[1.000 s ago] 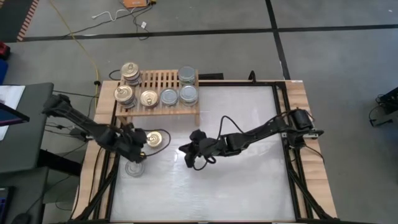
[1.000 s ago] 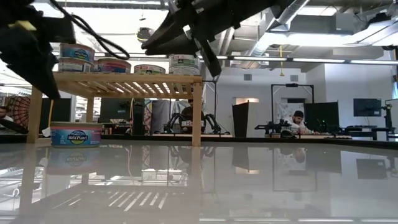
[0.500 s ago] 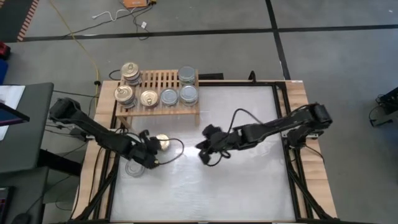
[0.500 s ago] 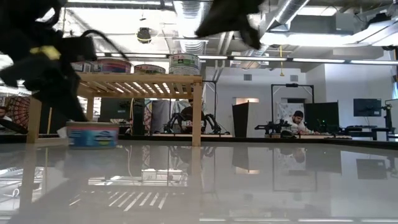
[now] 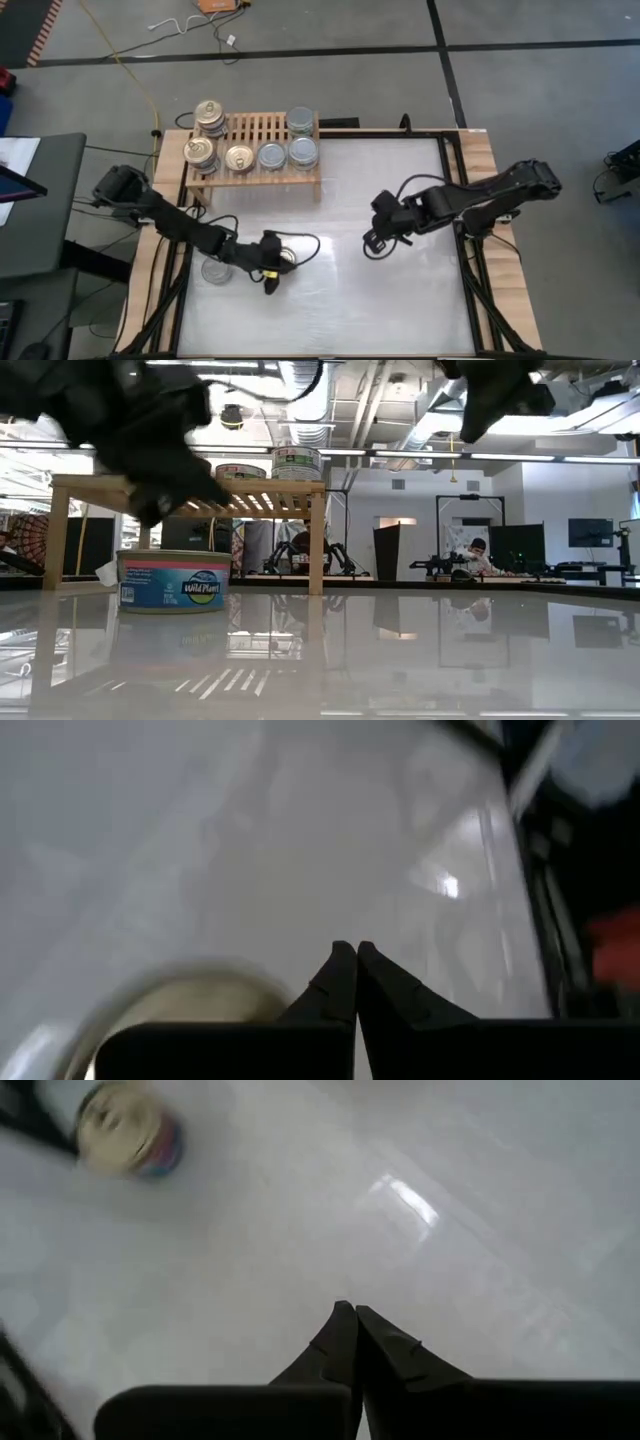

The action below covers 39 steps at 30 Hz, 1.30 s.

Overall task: Stack canned seafood by type on shelf
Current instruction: Stack the blue tuna can on top of the bottom right blue tuna can on the shelf

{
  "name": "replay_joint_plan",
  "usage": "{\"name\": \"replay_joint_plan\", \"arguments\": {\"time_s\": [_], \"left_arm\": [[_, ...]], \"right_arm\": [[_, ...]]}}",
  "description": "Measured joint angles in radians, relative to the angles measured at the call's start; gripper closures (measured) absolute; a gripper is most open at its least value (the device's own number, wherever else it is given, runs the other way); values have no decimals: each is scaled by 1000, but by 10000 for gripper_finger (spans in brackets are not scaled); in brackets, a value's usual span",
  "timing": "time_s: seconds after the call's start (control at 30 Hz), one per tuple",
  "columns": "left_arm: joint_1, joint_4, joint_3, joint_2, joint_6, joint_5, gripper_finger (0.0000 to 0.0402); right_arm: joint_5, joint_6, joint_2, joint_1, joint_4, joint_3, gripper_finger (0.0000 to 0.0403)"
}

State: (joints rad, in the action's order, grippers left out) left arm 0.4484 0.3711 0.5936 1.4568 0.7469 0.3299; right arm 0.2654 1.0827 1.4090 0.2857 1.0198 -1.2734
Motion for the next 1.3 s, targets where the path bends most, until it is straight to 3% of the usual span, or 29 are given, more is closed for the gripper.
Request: {"name": "replay_joint_plan", "arguments": {"time_s": [0.17, 0.27, 0.33, 0.43, 0.57, 0.63, 0.83, 0.93, 1.03, 1.3], "left_arm": [[-6, 3, 108, 3, -85, 77, 401], [-4, -77, 193, -13, -108, 158, 401], [8, -226, 270, -20, -77, 228, 401], [27, -575, 400, -21, 44, 268, 401], [82, -955, 522, -24, 273, 355, 401], [122, -1068, 532, -23, 395, 407, 401], [239, -1355, 523, -15, 698, 411, 401], [262, -1383, 473, -15, 722, 339, 401], [259, -1306, 392, -15, 685, 237, 401], [145, -934, 192, -15, 529, 166, 401]], "right_arm": [[4, -67, 49, 92, 0, 2, 372], [25, -115, 94, 138, 13, 3, 377], [31, -129, 128, 160, 22, 3, 378], [80, -135, 158, 189, -38, 60, 379], [32, -115, 127, 210, -321, 258, 384], [28, -82, 78, 222, -489, 370, 384], [67, -131, -93, 253, -1068, 687, 384], [70, -191, -134, 244, -1305, 807, 384], [71, -197, -141, 227, -1432, 861, 384], [71, -201, -111, 199, -1488, 859, 379]]}}
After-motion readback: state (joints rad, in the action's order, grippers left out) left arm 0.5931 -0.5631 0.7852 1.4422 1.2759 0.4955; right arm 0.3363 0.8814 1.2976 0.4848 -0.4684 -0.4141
